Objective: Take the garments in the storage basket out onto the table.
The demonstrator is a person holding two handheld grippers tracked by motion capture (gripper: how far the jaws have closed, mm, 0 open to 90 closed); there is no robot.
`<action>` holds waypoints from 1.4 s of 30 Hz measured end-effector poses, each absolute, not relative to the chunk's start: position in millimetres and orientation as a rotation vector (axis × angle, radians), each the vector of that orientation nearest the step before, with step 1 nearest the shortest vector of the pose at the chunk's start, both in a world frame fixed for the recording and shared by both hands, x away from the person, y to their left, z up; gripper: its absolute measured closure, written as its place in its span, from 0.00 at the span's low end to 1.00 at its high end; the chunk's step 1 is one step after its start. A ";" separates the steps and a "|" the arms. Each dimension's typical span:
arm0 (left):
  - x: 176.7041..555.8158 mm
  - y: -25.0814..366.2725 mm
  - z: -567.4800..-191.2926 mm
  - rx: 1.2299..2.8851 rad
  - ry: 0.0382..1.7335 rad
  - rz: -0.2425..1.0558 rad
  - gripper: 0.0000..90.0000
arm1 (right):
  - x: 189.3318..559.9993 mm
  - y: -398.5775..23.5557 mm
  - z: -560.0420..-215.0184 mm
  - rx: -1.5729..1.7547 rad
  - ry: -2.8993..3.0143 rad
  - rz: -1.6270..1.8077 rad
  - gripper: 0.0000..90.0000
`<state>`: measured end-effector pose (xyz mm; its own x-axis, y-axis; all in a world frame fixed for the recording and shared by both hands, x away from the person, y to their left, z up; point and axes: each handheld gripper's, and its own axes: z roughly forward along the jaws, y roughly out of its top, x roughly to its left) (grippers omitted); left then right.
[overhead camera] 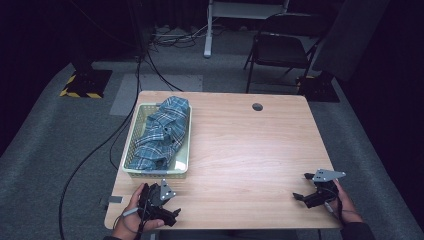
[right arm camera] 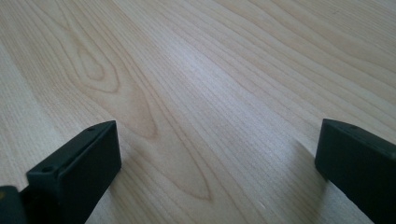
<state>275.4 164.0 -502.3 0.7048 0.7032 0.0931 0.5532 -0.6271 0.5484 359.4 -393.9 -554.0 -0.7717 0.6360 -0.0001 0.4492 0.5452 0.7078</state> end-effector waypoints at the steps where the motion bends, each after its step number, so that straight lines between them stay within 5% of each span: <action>1: 275.2 164.4 -501.2 2.419 0.963 0.414 0.06 | 359.5 -393.9 -554.0 0.907 2.527 1.048 0.00; 42: 292.9 167.2 -452.6 2.334 0.938 0.542 0.06 | 359.3 -393.8 -554.0 0.909 2.525 1.047 0.00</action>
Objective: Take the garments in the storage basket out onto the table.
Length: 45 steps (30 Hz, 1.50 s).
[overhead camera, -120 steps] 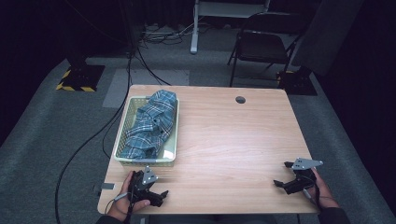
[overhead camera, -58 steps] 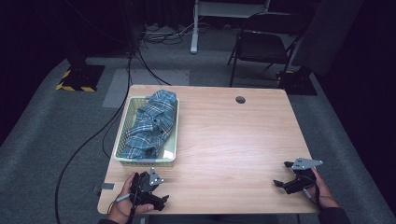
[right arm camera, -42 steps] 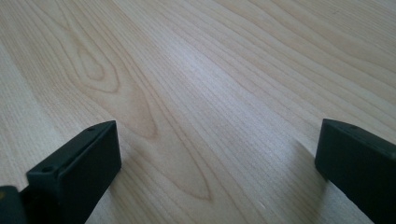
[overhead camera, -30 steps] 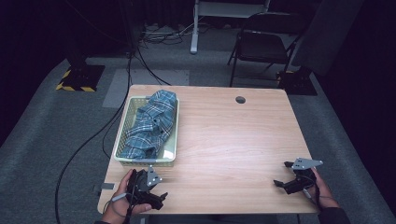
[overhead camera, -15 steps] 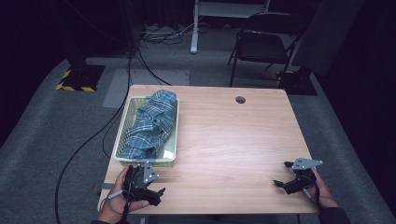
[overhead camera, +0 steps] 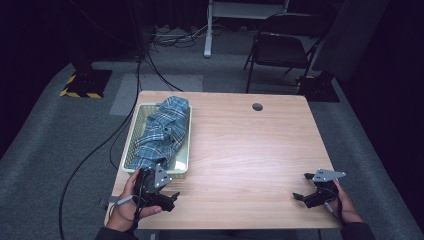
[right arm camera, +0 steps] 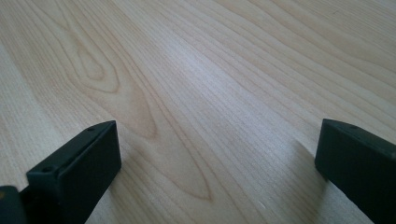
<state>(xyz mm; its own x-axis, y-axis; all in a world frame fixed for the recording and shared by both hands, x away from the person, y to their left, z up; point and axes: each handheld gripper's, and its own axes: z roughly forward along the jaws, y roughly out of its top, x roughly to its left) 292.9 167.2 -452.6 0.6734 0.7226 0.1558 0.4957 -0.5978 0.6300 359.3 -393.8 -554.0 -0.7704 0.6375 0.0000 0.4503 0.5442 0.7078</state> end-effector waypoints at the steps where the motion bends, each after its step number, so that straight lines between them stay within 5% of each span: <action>1: 294.2 166.8 -451.4 2.331 0.939 0.547 0.06 | 359.3 -393.9 -554.0 0.909 2.525 1.047 0.00; 45: 344.2 162.8 -429.4 2.302 0.991 0.627 0.05 | 359.1 -393.8 -554.0 0.911 2.524 1.047 0.00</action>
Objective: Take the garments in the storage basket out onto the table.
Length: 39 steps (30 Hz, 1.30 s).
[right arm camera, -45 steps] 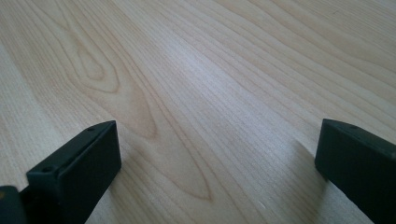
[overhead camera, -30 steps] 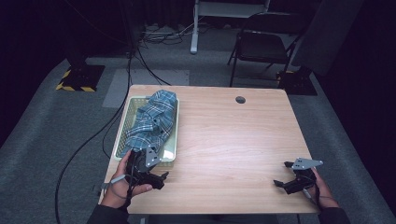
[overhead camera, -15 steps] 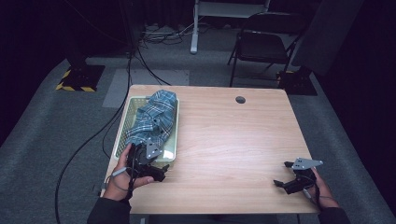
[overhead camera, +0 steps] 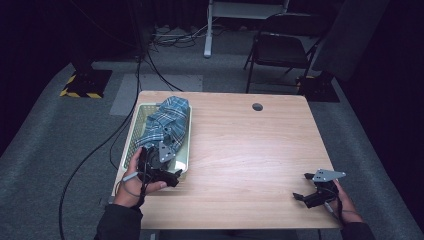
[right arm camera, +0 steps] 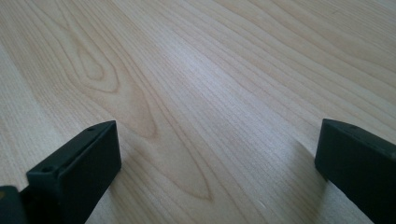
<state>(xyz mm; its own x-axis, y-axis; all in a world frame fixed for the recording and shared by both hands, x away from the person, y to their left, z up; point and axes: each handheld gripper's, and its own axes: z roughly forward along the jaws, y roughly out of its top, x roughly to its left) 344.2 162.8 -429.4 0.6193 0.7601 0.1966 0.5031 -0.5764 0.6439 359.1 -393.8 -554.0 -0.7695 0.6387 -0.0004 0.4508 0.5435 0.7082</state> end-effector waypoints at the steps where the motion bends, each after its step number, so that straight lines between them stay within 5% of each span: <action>1: 346.0 163.5 -429.2 2.300 0.994 0.625 0.05 | 359.1 -393.8 -554.0 0.911 2.524 1.048 0.00; 39: 415.4 176.3 -428.7 2.338 1.172 0.641 0.05 | 359.1 -393.9 -554.0 0.911 2.524 1.047 0.00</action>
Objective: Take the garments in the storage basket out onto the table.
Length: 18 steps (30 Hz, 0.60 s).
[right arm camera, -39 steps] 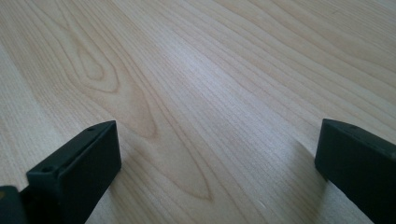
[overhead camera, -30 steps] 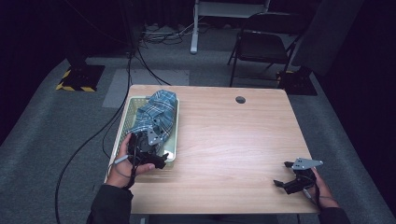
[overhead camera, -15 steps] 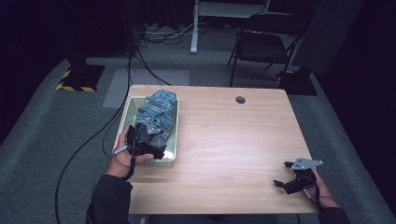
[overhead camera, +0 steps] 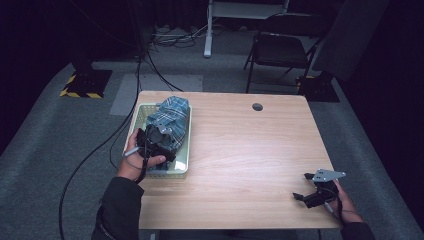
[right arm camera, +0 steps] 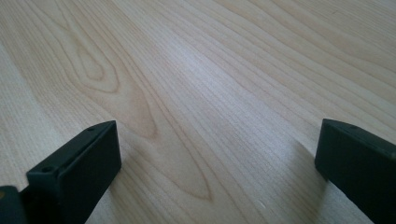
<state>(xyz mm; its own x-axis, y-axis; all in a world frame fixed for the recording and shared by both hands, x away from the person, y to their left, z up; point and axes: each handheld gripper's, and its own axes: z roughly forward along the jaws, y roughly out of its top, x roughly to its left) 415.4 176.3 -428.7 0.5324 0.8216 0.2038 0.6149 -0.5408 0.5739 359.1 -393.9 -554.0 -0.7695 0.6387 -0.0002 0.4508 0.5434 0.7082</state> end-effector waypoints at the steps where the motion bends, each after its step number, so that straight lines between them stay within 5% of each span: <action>1: 416.9 175.8 -429.6 2.346 1.179 0.654 0.05 | 359.1 -393.9 -554.0 0.911 2.524 1.047 0.00; 18: 441.4 174.2 -447.3 2.497 1.194 0.658 0.05 | 359.1 -393.8 -554.0 0.910 2.524 1.047 0.00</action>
<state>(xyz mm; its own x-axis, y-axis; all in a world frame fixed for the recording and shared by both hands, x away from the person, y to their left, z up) 441.4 174.2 -447.3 0.5508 0.7883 0.2743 0.6530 -0.6116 0.4466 359.1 -393.8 -554.0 -0.7695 0.6386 -0.0005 0.4506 0.5435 0.7082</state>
